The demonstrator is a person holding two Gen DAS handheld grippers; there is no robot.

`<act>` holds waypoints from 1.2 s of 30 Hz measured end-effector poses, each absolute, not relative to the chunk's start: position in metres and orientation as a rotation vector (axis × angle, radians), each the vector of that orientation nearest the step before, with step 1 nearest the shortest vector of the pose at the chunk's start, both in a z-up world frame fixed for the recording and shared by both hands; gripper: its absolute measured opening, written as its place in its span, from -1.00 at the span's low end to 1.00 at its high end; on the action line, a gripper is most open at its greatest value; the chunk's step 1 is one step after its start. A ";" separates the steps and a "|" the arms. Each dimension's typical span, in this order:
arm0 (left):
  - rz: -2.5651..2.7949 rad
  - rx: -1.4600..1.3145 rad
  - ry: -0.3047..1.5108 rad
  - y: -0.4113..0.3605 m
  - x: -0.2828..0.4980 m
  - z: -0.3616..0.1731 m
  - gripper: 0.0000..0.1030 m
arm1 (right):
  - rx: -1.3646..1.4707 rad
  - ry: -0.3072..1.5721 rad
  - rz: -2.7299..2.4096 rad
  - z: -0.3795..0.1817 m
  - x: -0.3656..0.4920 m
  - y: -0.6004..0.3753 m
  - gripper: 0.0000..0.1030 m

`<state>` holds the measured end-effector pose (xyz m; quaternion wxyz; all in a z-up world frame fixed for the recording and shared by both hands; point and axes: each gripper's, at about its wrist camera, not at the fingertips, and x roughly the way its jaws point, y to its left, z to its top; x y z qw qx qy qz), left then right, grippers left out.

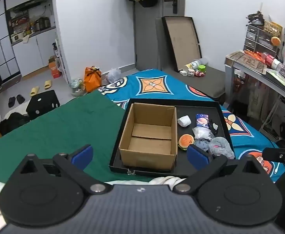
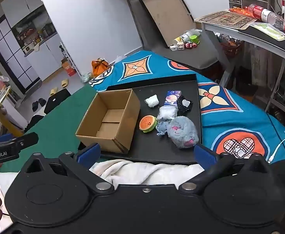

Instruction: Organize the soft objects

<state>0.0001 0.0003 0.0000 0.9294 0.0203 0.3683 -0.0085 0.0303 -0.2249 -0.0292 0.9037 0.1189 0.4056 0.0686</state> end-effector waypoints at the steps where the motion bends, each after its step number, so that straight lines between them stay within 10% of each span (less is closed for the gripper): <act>1: -0.015 0.037 0.751 0.001 0.001 0.000 0.97 | 0.241 0.835 0.141 -0.029 0.030 -0.224 1.00; 36: -0.059 0.006 0.726 -0.007 -0.015 0.001 0.97 | 0.204 0.820 0.089 -0.028 0.008 -0.232 1.00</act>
